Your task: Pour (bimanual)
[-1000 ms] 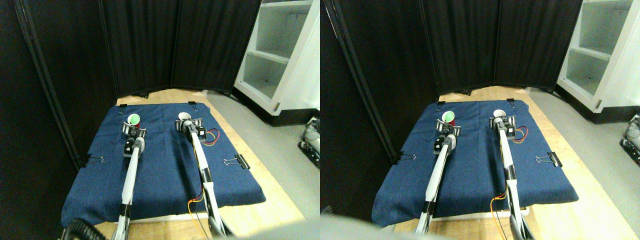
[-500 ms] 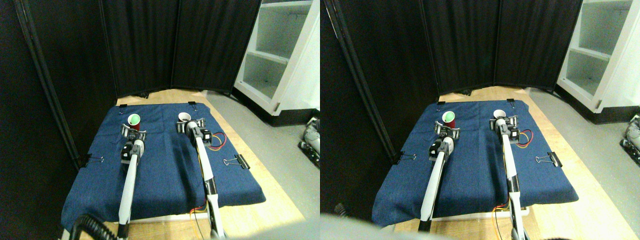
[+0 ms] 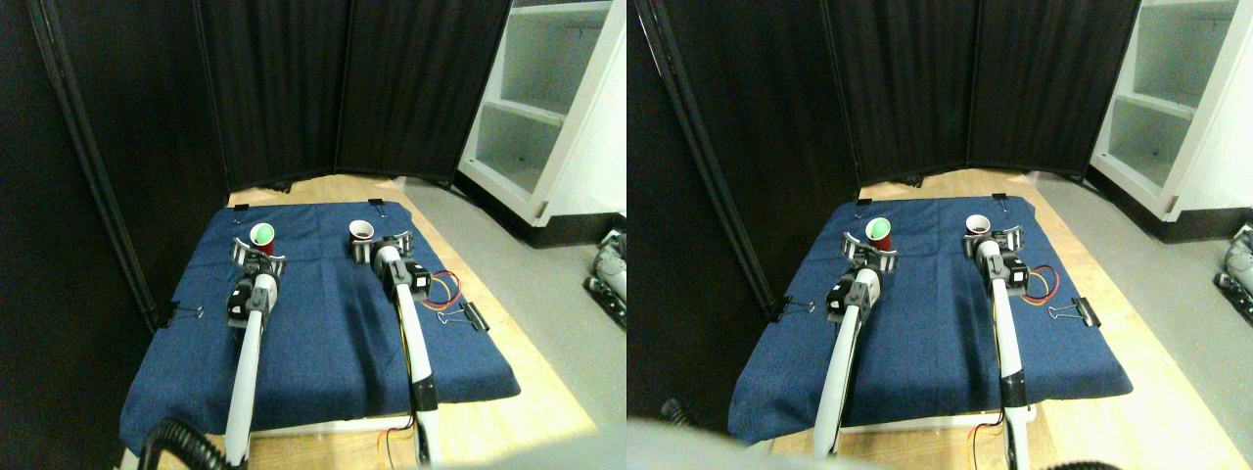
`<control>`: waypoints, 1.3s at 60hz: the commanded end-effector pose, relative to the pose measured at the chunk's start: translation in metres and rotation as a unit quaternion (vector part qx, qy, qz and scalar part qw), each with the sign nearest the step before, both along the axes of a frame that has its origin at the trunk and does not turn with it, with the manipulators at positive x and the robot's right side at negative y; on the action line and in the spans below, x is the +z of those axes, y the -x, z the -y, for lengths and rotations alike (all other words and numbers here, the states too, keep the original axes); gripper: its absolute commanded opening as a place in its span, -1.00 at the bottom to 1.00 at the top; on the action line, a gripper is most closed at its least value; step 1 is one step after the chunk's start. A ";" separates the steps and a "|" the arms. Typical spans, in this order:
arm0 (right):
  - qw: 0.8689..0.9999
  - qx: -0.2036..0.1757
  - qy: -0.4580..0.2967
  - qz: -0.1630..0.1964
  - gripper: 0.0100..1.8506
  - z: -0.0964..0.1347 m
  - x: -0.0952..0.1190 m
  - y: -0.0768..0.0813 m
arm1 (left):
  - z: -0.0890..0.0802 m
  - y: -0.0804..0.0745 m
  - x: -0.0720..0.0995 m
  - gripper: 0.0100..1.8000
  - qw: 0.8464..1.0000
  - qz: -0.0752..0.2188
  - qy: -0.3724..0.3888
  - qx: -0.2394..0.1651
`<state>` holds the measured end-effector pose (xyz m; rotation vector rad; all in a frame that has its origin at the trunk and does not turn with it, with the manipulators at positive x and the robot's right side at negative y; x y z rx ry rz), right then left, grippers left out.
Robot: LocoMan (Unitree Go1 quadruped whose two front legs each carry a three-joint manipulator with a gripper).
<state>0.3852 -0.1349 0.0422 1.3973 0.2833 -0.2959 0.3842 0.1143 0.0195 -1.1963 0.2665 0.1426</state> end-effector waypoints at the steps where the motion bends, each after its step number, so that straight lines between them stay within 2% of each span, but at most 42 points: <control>1: 1.000 0.008 -0.003 0.025 0.51 -0.001 0.011 0.004 | 0.001 0.003 0.010 0.43 0.999 0.032 -0.024 -0.018; 4: 0.999 0.012 -0.009 0.031 0.48 -0.002 0.014 0.007 | 0.001 0.003 0.013 0.47 0.997 0.055 -0.049 -0.020; 6: 0.999 0.014 -0.010 0.035 0.47 -0.002 0.015 0.009 | 0.001 0.003 0.014 0.37 0.995 0.075 -0.064 -0.008; 8: 0.999 0.013 -0.013 0.035 0.47 -0.002 0.015 0.009 | 0.001 0.003 0.014 0.33 0.994 0.080 -0.069 -0.006; 12: 0.999 0.014 -0.012 0.039 0.38 -0.003 0.017 0.011 | 0.002 0.001 0.016 0.09 0.989 0.117 -0.089 0.019; 14: 0.999 0.014 -0.011 0.042 0.32 -0.004 0.017 0.012 | 0.001 0.000 0.016 0.06 0.987 0.124 -0.098 0.014; 22: 0.999 0.013 -0.016 0.050 0.31 -0.005 0.019 0.016 | 0.000 -0.004 0.015 -0.03 0.982 0.152 -0.110 0.020; 28: 0.998 0.016 -0.012 0.055 0.28 -0.005 0.021 0.017 | -0.001 -0.007 0.014 -0.05 0.983 0.150 -0.107 0.020; 36: 0.998 0.017 -0.007 0.057 0.22 -0.006 0.019 0.012 | -0.001 -0.009 0.014 -0.08 0.982 0.151 -0.109 0.016; 54: 0.999 0.020 -0.014 0.048 0.33 -0.007 0.013 -0.001 | 0.001 -0.013 0.013 -0.09 0.984 0.144 -0.100 0.013; 56: 0.998 0.024 -0.014 0.048 0.34 -0.007 0.012 -0.002 | 0.000 -0.014 0.013 -0.06 0.985 0.140 -0.099 0.012; 62: 0.999 0.025 -0.010 0.046 0.34 -0.007 0.012 -0.003 | 0.000 -0.015 0.011 0.27 0.988 0.124 -0.096 -0.001; 66: 0.999 0.020 -0.011 0.046 0.35 -0.007 0.012 -0.003 | -0.001 -0.016 0.010 0.31 0.988 0.124 -0.096 -0.002; 70: 0.999 0.021 -0.014 0.045 0.33 -0.007 0.012 -0.003 | 0.001 -0.016 0.010 0.16 0.986 0.134 -0.100 0.005; 78: 0.999 0.021 -0.010 0.047 0.29 -0.006 0.011 -0.002 | 0.002 -0.017 0.011 0.02 0.985 0.142 -0.098 0.012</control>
